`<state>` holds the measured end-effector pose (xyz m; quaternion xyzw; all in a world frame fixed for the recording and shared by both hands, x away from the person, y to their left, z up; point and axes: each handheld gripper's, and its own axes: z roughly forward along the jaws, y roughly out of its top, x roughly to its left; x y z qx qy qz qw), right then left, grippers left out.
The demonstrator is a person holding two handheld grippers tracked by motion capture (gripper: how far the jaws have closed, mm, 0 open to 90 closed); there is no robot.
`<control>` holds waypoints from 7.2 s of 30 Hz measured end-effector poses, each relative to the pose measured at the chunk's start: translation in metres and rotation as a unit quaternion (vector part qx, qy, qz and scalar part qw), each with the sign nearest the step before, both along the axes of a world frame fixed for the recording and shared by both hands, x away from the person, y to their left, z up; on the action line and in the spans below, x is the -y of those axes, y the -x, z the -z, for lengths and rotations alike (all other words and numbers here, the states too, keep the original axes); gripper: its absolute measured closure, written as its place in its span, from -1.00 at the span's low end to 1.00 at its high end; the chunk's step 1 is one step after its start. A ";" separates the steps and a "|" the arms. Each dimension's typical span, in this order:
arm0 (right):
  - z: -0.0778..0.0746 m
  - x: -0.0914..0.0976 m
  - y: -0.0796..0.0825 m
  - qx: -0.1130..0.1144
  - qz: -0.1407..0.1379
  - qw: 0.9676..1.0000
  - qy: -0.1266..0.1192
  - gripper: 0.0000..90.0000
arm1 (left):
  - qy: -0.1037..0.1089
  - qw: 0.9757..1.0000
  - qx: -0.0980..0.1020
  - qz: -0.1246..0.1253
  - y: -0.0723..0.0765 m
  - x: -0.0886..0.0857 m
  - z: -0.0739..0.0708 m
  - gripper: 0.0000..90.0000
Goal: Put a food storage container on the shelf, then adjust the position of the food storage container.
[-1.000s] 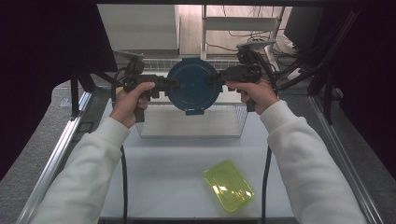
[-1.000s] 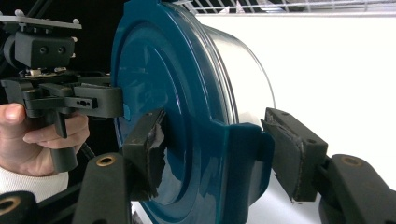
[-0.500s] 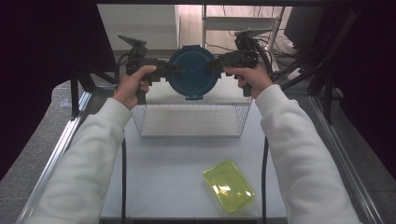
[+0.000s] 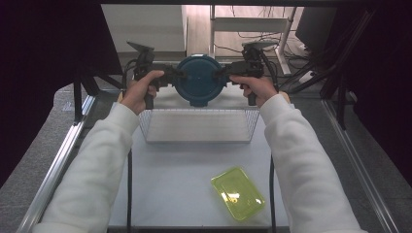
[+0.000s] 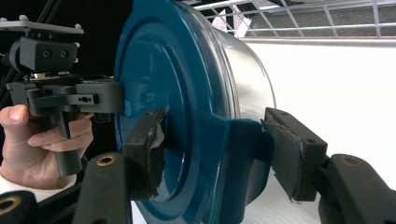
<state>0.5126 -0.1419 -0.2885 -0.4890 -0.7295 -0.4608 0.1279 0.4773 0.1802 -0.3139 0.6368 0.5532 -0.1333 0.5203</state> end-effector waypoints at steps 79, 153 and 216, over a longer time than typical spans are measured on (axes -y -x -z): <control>0.130 0.077 0.250 0.200 -0.007 0.969 0.145 -0.39 | -0.273 0.947 0.171 -0.009 0.249 -0.007 0.151 -0.57; 0.187 0.075 0.271 0.080 -0.125 0.934 0.326 0.97 | -0.258 0.955 0.145 -0.030 0.244 -0.015 0.166 -0.55; 0.194 0.024 0.248 0.114 -0.103 0.922 0.355 0.98 | -0.250 0.957 0.138 -0.056 0.242 -0.023 0.169 -0.54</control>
